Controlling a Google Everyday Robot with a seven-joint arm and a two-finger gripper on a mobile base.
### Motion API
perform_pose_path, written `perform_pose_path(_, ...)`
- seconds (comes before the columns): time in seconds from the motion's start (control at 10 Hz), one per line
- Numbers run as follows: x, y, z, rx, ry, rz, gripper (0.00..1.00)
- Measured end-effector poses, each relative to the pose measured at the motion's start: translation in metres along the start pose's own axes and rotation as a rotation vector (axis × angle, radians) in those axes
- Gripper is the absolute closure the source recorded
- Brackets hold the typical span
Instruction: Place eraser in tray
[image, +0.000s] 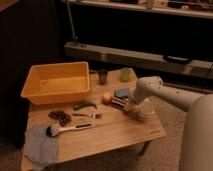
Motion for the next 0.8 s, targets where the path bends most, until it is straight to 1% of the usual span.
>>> perform_pose_path(0.3,-0.010,0.013,0.003,-0.033,-0.012,-0.040,0.98)
perform_pose_path(0.5,-0.017,0.020,-0.002,-0.055,-0.028,-0.057,1.00)
perform_pose_path(0.7,-0.028,0.023,-0.025,-0.057,-0.073,-0.076,1.00)
perform_pose_path(0.8,-0.033,0.023,-0.037,-0.052,-0.088,-0.079,1.00)
